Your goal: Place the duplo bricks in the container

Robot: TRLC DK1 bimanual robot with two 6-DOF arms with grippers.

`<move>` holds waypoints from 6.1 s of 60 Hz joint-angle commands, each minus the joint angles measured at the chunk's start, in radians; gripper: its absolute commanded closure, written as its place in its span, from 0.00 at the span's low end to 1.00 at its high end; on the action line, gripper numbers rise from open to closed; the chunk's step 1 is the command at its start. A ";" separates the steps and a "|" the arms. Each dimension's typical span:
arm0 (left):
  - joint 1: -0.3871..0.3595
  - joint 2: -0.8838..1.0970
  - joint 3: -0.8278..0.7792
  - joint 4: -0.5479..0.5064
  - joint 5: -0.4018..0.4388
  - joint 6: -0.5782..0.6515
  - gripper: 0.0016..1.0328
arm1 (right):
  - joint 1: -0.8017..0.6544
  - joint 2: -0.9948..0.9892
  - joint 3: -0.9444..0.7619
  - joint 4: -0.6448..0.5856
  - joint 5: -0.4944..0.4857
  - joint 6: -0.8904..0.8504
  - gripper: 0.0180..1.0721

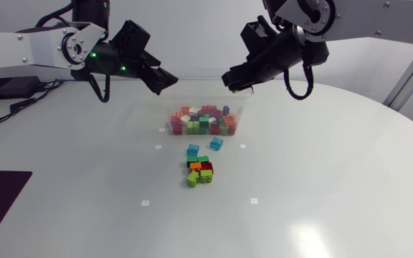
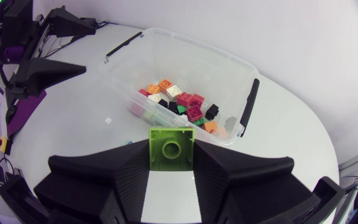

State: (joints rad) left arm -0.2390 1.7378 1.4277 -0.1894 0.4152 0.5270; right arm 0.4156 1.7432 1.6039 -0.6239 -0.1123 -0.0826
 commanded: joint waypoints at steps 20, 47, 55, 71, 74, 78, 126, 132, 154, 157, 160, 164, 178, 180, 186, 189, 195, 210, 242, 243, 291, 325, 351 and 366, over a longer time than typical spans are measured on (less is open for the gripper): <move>-0.068 -0.087 -0.228 -0.131 0.036 0.238 0.07 | -0.041 0.122 0.116 0.064 -0.024 0.004 0.72; -0.192 -0.029 -0.329 -0.182 -0.052 0.324 0.07 | -0.061 0.271 0.278 0.076 -0.035 -0.005 0.72; -0.220 0.006 -0.340 -0.188 -0.084 0.338 0.07 | -0.070 0.346 0.375 0.047 -0.033 -0.006 0.54; -0.269 0.065 -0.291 -0.240 -0.133 0.292 0.07 | -0.087 0.403 0.468 0.013 -0.030 -0.009 0.13; -0.276 0.074 -0.266 -0.265 -0.133 0.263 0.07 | -0.092 0.395 0.468 0.010 -0.032 -0.011 0.12; -0.290 0.078 -0.233 -0.309 -0.138 0.226 0.07 | -0.101 0.375 0.455 0.009 -0.033 -0.013 0.10; -0.373 0.230 0.050 -0.696 -0.303 -0.314 0.10 | -0.135 -0.067 -0.075 0.075 -0.046 -0.043 0.10; -0.384 0.253 0.053 -0.694 -0.337 -0.341 0.10 | -0.143 -0.105 -0.136 0.087 -0.050 -0.049 0.10; -0.378 0.347 0.063 -0.617 -0.378 -0.381 0.17 | -0.136 -0.267 -0.366 0.139 -0.069 -0.057 0.10; -0.381 0.350 0.062 -0.602 -0.378 -0.384 0.17 | -0.135 -0.286 -0.391 0.144 -0.069 -0.059 0.10; -0.384 0.358 0.065 -0.598 -0.378 -0.387 0.17 | -0.135 -0.300 -0.415 0.151 -0.069 -0.059 0.10; -0.391 0.368 0.068 -0.594 -0.378 -0.390 0.17 | -0.133 -0.318 -0.447 0.165 -0.069 -0.062 0.10; -0.402 0.374 0.065 -0.575 -0.378 -0.404 0.44 | -0.135 -0.392 -0.572 0.207 -0.069 -0.071 0.10; -0.405 0.376 0.065 -0.573 -0.378 -0.404 0.47 | -0.133 -0.398 -0.584 0.210 -0.069 -0.069 0.10; -0.418 0.378 0.062 -0.575 -0.378 -0.406 0.65 | -0.132 -0.432 -0.638 0.219 -0.069 -0.071 0.10; -0.419 0.379 0.060 -0.575 -0.378 -0.406 0.69 | -0.129 -0.445 -0.657 0.224 -0.069 -0.072 0.10; -0.424 0.381 0.056 -0.578 -0.378 -0.404 0.70 | -0.112 -0.475 -0.713 0.237 -0.073 -0.092 0.10; -0.413 0.348 0.013 -0.587 -0.378 -0.380 0.72 | -0.023 -0.468 -0.806 0.280 -0.099 -0.161 0.10; -0.344 0.158 -0.115 -0.590 -0.378 -0.274 0.73 | 0.088 -0.146 -0.743 0.345 -0.185 -0.368 0.06; -0.339 0.152 -0.118 -0.588 -0.378 -0.268 0.73 | 0.092 -0.139 -0.742 0.352 -0.185 -0.384 0.06; -0.215 -0.032 -0.095 -0.548 -0.299 -0.147 0.73 | 0.203 0.154 -0.449 0.185 -0.179 -0.618 0.08; -0.215 -0.040 -0.102 -0.538 -0.293 -0.147 0.73 | 0.239 0.199 -0.423 0.207 -0.115 -0.620 0.14; -0.198 -0.057 -0.102 -0.538 -0.293 -0.133 0.73 | 0.259 0.249 -0.348 0.174 -0.105 -0.648 0.49; -0.186 -0.061 -0.092 -0.538 -0.293 -0.124 0.73 | 0.261 0.276 -0.335 0.141 -0.105 -0.649 0.64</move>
State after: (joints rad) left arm -0.4324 1.7012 1.3212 -0.7300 0.1154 0.3801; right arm 0.6670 1.9923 1.2663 -0.4572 -0.2218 -0.7044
